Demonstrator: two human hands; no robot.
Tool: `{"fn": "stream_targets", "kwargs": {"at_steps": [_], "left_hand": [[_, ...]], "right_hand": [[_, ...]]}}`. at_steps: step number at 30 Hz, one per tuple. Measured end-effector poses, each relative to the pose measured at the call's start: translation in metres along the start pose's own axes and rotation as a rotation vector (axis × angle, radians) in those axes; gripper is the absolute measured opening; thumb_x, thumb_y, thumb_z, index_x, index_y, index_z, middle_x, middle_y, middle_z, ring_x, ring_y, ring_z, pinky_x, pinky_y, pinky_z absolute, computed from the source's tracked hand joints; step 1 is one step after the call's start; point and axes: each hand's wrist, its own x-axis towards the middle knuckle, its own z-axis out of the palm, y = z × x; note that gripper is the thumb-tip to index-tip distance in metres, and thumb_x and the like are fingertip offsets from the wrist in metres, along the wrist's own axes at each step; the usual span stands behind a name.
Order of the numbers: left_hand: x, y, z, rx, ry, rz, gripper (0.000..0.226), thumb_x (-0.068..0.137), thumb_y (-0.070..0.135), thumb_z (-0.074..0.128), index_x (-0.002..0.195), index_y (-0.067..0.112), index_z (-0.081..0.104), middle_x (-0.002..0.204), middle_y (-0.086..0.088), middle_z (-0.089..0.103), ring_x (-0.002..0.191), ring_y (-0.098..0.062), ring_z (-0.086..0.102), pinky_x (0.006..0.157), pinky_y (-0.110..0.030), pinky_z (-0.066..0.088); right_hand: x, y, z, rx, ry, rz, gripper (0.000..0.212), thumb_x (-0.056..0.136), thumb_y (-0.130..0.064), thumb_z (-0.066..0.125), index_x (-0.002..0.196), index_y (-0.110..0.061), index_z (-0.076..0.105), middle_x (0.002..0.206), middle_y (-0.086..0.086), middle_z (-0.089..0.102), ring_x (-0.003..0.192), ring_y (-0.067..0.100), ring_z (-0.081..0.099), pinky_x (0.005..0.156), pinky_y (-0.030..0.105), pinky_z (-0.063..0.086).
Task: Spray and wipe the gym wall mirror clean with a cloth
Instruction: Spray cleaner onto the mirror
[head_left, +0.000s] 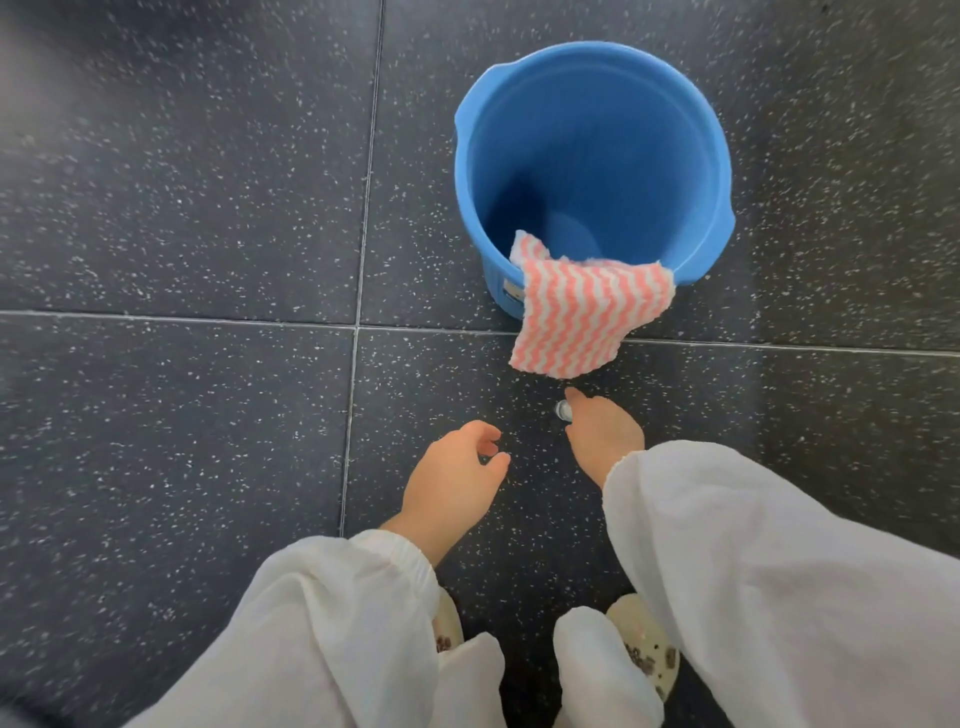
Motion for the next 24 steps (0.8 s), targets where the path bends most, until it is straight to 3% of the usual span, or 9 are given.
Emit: {"fn": "stream_targets", "kwargs": {"at_steps": [4, 13, 18, 24], "left_hand": [[0.011, 0.004, 0.002, 0.007, 0.001, 0.004, 0.033, 0.097, 0.029, 0.049, 0.129, 0.024, 0.05, 0.121, 0.007, 0.059, 0.101, -0.012, 0.058, 0.084, -0.024, 0.046], [-0.027, 0.058, -0.005, 0.072, -0.052, 0.038, 0.039, 0.096, 0.03, 0.051, 0.134, 0.024, 0.046, 0.126, 0.006, 0.058, 0.108, -0.013, 0.056, 0.092, -0.031, 0.048], [-0.099, 0.14, -0.038, 0.156, -0.087, 0.113, 0.052, 0.094, 0.027, 0.055, 0.142, 0.022, 0.038, 0.139, 0.002, 0.049, 0.123, -0.017, 0.049, 0.1, -0.03, 0.04], [-0.211, 0.292, -0.112, 0.32, 0.032, 0.295, 0.051, 0.09, 0.013, 0.053, 0.139, 0.02, 0.041, 0.138, -0.001, 0.047, 0.125, -0.022, 0.046, 0.105, -0.031, 0.035]], "right_hand": [[0.014, 0.001, -0.006, -0.035, -0.074, 0.023, 0.035, 0.099, -0.011, 0.044, 0.133, -0.007, 0.046, 0.131, 0.012, 0.052, 0.117, 0.028, 0.053, 0.095, 0.034, 0.042], [-0.037, 0.006, -0.043, -0.064, -0.121, -0.034, 0.033, 0.096, -0.019, 0.052, 0.127, -0.009, 0.052, 0.127, 0.01, 0.055, 0.114, 0.026, 0.055, 0.091, 0.034, 0.045], [-0.134, 0.019, -0.112, 0.051, -0.012, -0.105, 0.027, 0.094, -0.017, 0.055, 0.118, -0.007, 0.059, 0.115, 0.011, 0.061, 0.105, 0.026, 0.06, 0.086, 0.033, 0.047], [-0.281, 0.061, -0.268, 0.217, 0.174, -0.127, 0.028, 0.091, -0.013, 0.051, 0.117, -0.008, 0.06, 0.118, 0.011, 0.062, 0.107, 0.028, 0.06, 0.086, 0.033, 0.047]]}}
